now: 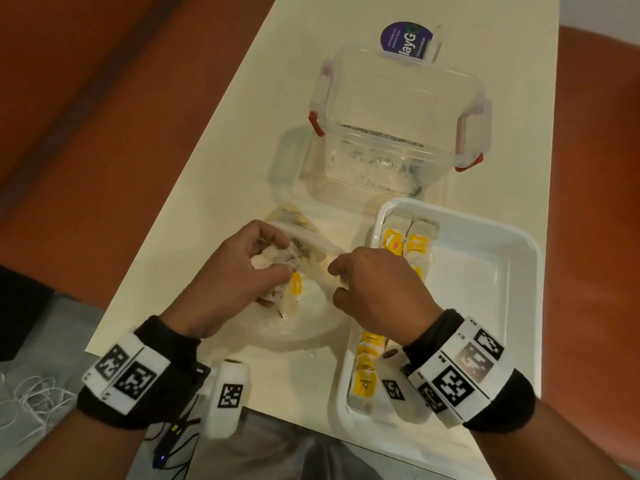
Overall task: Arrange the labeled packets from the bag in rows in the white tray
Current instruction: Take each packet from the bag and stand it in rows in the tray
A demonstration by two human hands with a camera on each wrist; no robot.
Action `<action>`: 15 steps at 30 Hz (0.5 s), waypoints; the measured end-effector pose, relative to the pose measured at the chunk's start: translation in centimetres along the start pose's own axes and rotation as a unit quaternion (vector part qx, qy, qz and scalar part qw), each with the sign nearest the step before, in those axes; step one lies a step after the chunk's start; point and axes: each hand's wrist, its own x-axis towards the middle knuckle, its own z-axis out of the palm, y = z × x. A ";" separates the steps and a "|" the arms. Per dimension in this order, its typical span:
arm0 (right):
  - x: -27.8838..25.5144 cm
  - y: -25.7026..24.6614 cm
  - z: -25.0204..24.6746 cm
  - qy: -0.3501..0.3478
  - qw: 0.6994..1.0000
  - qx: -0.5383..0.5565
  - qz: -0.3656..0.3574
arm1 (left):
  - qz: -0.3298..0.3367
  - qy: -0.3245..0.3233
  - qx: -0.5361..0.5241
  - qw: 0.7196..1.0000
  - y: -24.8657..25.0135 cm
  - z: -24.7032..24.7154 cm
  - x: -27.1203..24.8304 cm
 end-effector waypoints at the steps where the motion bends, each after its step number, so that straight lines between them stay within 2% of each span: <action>1: -0.2 -0.1 0.0 0.005 1.000 0.001 0.001 | -0.023 -0.018 -0.058 0.998 0.1 0.0 -0.1; 5: -1.7 -0.3 -0.7 0.061 0.997 0.045 0.025 | -0.069 -0.069 -0.237 0.967 0.4 0.2 -0.4; 7: -2.6 -0.5 -1.2 0.118 0.983 0.138 0.024 | -0.077 -0.080 -0.292 0.950 0.8 0.3 -0.7; 9: -3.1 -0.7 -1.5 0.129 0.935 0.329 0.033 | -0.082 -0.092 -0.342 0.932 1.1 0.6 -0.9; 11: -3.6 -1.4 -1.9 0.065 0.855 0.510 0.066 | -0.075 -0.098 -0.375 0.919 1.2 1.1 -1.3; 12: -3.8 -1.6 -2.0 0.033 0.825 0.559 0.080 | -0.071 -0.097 -0.383 0.916 1.4 1.5 -1.5; 13: -4.0 -1.9 -2.0 0.013 0.808 0.582 0.086 | -0.066 -0.095 -0.386 0.915 1.6 2.0 -1.8; 15: -4.2 -2.2 -2.1 0.013 0.800 0.595 0.084 | -0.051 -0.087 -0.383 0.918 2.2 2.9 -2.3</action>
